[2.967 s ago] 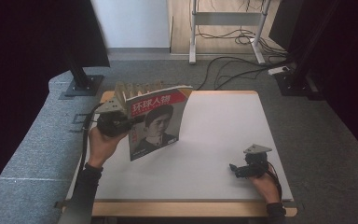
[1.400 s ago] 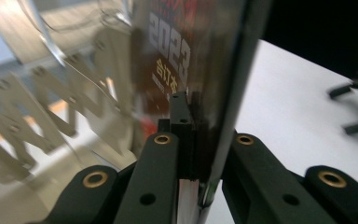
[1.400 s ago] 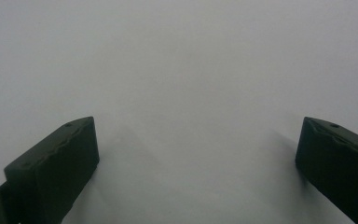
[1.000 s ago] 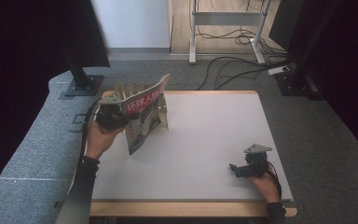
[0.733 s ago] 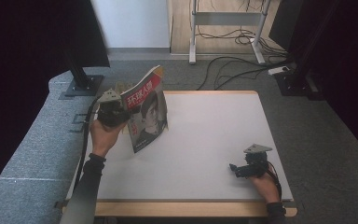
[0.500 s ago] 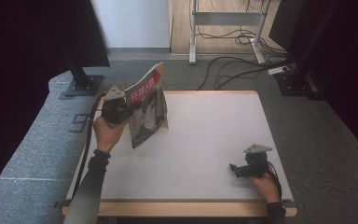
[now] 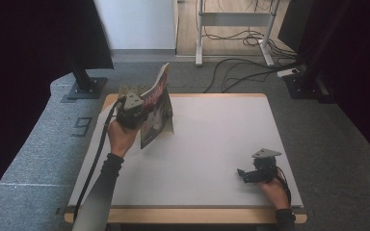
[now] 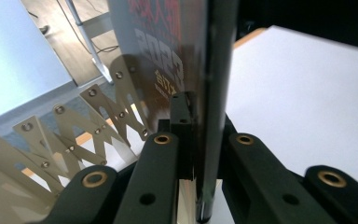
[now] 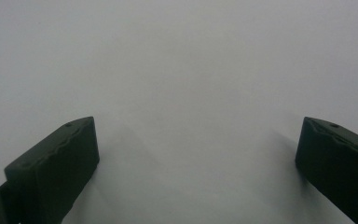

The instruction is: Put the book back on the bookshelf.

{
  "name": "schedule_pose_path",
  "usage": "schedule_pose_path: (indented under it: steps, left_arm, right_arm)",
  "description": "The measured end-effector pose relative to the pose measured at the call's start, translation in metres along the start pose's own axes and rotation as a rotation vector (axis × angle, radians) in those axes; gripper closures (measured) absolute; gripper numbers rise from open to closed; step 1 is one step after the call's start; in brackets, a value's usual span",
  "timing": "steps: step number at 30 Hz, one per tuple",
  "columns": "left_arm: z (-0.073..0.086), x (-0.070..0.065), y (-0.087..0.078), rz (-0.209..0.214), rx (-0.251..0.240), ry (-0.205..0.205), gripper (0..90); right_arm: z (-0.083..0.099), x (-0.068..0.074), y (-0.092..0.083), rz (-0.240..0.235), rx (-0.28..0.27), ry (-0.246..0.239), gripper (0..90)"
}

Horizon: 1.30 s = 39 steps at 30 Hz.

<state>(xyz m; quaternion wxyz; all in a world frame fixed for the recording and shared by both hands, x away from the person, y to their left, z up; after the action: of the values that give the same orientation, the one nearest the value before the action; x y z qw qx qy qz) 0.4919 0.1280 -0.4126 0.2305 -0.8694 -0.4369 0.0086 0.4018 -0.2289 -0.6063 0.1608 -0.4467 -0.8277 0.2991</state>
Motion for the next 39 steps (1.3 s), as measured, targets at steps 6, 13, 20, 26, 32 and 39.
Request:
schedule_pose_path:
  steps: [6,13,20,26,32,39]
  left_arm:
    - [0.002,-0.007,0.008,0.035,0.008,-0.023,82.1]
    - [0.004,-0.020,0.009,0.155,0.020,-0.060,64.4]
    - [0.013,-0.032,0.003,0.190,0.041,-0.050,56.3]
    - [0.025,-0.036,0.000,0.210,0.046,-0.064,58.3]
    - [0.021,-0.031,0.007,0.170,0.025,-0.085,60.2]
    - [0.020,-0.029,0.011,0.146,0.014,-0.080,56.4]
  right_arm:
    - [0.000,0.000,0.000,0.000,-0.001,-0.001,0.0]
    - [0.000,0.000,0.000,0.000,0.000,0.000,0.0]
    - [0.000,0.000,0.000,0.000,-0.001,0.000,0.0]
    - [0.000,0.000,0.000,0.001,-0.001,0.002,0.0]
    - [0.000,0.000,0.000,0.001,-0.001,0.002,0.0]
    - [0.000,0.000,0.000,0.001,-0.002,0.002,0.0]
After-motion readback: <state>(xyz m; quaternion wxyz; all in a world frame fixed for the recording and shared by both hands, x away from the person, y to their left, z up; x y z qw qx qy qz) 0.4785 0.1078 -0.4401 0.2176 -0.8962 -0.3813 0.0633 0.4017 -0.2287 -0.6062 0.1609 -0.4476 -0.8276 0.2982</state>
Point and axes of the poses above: each handheld gripper's, and its own axes: y roughly forward along the jaws, z roughly out of its underside, x roughly to its left, the point moved 10 cm from there along y, roughly forward along the jaws, and after that the axes turned 4 degrees about -x, right-handed, at the moved point
